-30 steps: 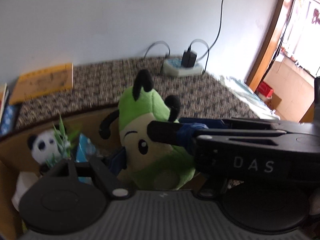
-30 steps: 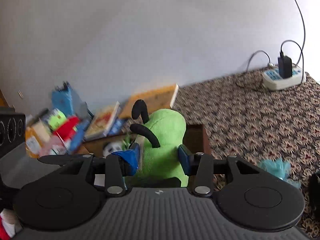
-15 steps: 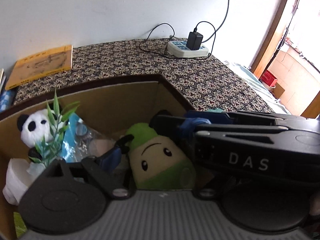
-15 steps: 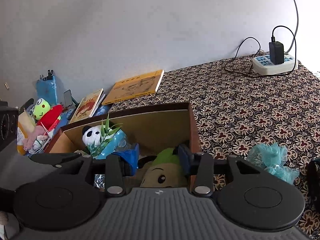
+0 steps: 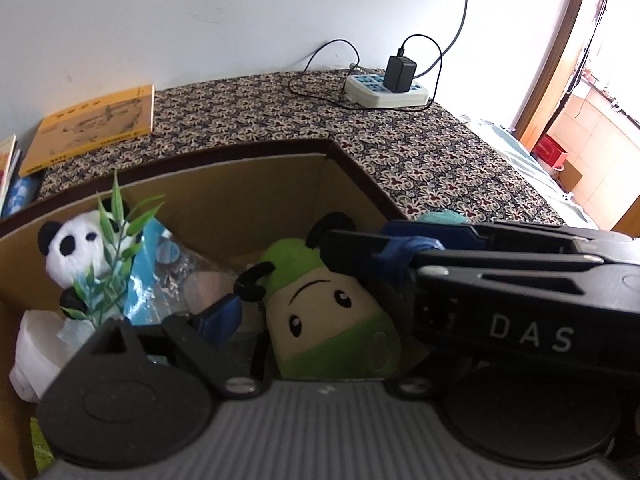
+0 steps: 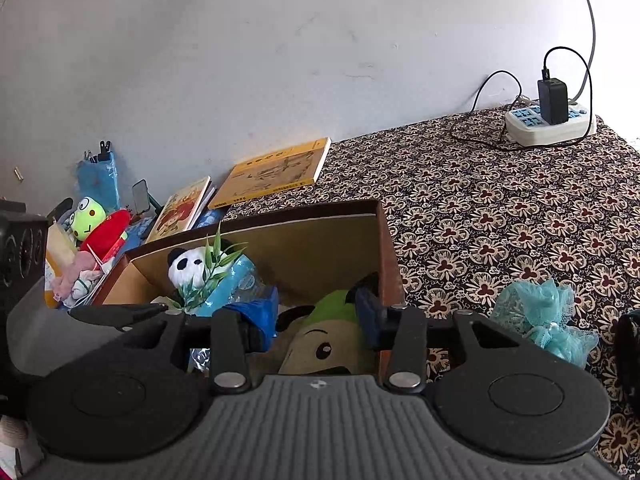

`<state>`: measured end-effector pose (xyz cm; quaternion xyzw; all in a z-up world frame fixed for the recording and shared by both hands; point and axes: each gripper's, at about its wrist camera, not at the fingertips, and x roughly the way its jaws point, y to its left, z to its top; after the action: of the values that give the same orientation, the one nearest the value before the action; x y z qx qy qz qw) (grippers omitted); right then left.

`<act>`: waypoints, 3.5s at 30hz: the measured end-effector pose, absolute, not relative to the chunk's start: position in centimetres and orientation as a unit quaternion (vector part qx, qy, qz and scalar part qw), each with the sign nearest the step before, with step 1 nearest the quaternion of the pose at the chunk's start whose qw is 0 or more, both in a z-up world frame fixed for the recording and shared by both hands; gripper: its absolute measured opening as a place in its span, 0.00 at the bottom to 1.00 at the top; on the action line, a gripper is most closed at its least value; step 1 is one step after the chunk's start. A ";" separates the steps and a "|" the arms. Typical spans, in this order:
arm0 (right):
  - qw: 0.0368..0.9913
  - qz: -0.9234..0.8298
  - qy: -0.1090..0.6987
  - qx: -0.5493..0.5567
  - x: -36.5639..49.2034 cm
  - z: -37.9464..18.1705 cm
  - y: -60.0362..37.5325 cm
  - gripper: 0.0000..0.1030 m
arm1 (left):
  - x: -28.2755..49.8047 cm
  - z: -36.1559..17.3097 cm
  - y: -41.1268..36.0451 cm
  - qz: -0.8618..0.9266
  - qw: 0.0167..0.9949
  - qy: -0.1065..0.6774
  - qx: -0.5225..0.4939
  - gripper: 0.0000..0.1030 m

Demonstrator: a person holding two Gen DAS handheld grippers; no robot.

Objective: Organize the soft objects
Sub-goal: 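Carry the green plush into the box and open the right gripper, then move the open right gripper back to the light blue pouch, then grasp the light blue 'NICE TO MEET YOU' pouch with the right gripper, then carry the light blue pouch over the box with the right gripper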

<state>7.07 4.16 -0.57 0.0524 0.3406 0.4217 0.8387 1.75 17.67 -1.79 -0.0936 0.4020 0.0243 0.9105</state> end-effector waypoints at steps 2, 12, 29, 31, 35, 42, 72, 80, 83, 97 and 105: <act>0.837 0.422 0.343 0.053 7.0 -0.5 4.1 0.26 | 1.8 -1.8 17.4 0.031 0.911 0.402 -0.086 0.85; 0.836 0.426 0.343 0.052 6.1 0.2 3.3 0.25 | 1.6 -1.2 16.7 0.070 0.907 0.411 -0.052 0.86; 0.820 0.456 0.335 0.086 4.1 1.0 0.6 0.24 | -1.4 1.3 13.1 0.148 0.905 0.399 0.005 0.89; 0.816 0.461 0.336 0.090 4.0 1.1 0.3 0.24 | -1.7 1.6 12.6 0.156 0.904 0.397 0.010 0.89; 0.812 0.472 0.330 0.095 3.8 1.5 -0.7 0.24 | -2.1 2.5 11.5 0.171 0.905 0.388 0.020 0.89; 0.812 0.483 0.314 0.096 4.1 2.3 -3.7 0.24 | -2.5 3.9 8.6 0.176 0.913 0.367 0.038 0.90; 0.851 0.297 0.407 0.146 14.8 -5.1 -21.3 0.26 | 8.2 -0.3 -5.4 0.003 0.919 0.394 -0.029 0.88; 0.847 0.277 0.433 0.135 17.4 -6.7 -22.7 0.26 | 11.7 -2.8 -6.1 -0.037 0.903 0.421 -0.074 0.69; 0.844 0.276 0.441 0.134 18.5 -7.2 -22.7 0.26 | 12.9 -3.8 -6.4 -0.046 0.895 0.437 -0.082 0.64; 0.825 0.298 0.454 0.153 20.1 -8.8 -22.8 0.26 | 15.3 -5.2 -6.5 -0.087 0.880 0.454 -0.110 0.07; 0.791 0.308 0.483 0.212 20.3 -9.2 -23.3 0.24 | 15.3 -5.1 -7.1 -0.107 0.877 0.454 -0.115 0.06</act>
<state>20.28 -23.33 -9.16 0.2121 0.4832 0.3083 0.7915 15.28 -7.09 -5.13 -0.1147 0.4536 -0.1070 0.8773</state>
